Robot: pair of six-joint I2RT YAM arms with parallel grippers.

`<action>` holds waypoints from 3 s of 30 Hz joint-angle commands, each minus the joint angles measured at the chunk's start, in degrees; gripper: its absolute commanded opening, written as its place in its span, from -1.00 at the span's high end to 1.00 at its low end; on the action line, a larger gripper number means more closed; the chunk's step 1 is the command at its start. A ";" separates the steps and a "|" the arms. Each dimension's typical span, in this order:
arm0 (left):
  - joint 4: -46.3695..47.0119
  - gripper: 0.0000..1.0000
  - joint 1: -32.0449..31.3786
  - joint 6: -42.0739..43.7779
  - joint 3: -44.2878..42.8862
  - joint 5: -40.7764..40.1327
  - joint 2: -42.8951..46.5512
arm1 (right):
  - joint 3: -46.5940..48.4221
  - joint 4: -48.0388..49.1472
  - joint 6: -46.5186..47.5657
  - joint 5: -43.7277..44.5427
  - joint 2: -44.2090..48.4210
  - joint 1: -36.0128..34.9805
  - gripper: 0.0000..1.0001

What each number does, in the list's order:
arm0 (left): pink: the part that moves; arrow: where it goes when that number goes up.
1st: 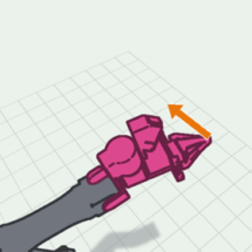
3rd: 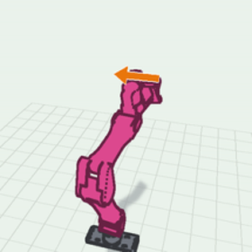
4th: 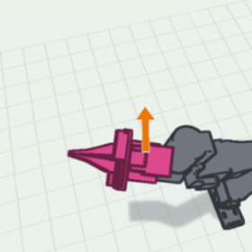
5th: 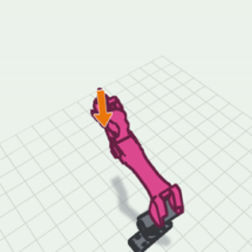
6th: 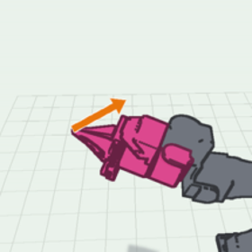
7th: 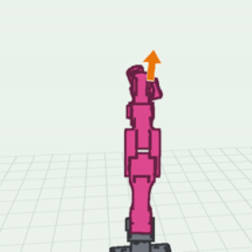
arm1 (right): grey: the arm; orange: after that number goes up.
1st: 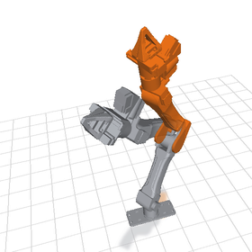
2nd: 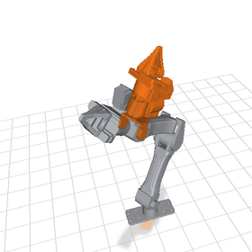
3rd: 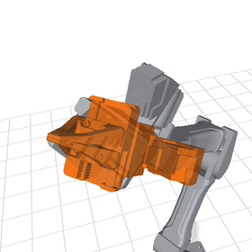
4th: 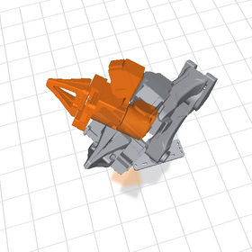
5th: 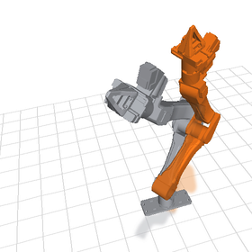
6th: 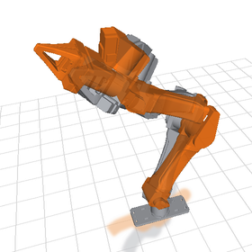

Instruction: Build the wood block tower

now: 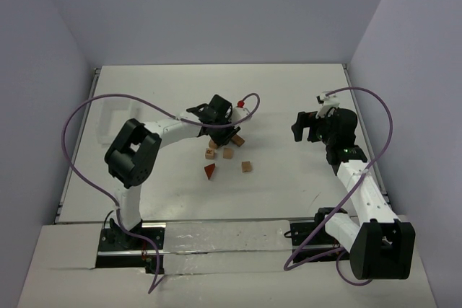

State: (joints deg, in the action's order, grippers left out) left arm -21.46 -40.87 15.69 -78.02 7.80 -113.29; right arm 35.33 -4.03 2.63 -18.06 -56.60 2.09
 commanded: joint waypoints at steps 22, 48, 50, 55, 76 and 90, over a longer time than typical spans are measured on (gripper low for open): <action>5.37 1.00 18.42 -32.23 -7.45 52.09 11.33 | 17.28 -1.62 2.73 -8.01 -1.55 -4.81 -0.93; 109.08 1.00 29.62 -125.01 27.56 55.57 19.86 | 38.49 -3.34 -4.59 -18.15 -18.98 -33.52 -0.71; 109.00 1.00 29.88 -125.28 27.66 55.41 19.77 | 39.37 -4.40 -3.38 -17.81 -19.78 -34.34 -0.71; 110.68 1.00 30.06 -126.62 27.81 55.22 19.40 | 41.46 -6.20 0.39 -15.95 -22.39 -38.05 -0.71; 112.77 1.00 29.71 -129.09 27.92 55.75 20.36 | 45.46 -5.37 3.86 -14.19 -28.35 -41.33 -0.19; 113.21 1.00 29.18 -129.51 28.65 56.30 21.29 | 46.41 -3.53 4.13 -11.62 -30.41 -41.99 -0.57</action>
State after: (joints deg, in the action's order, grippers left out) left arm 73.78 -10.73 -113.44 -49.32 63.88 -95.32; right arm 78.92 -10.58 6.90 -30.78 -85.67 -39.00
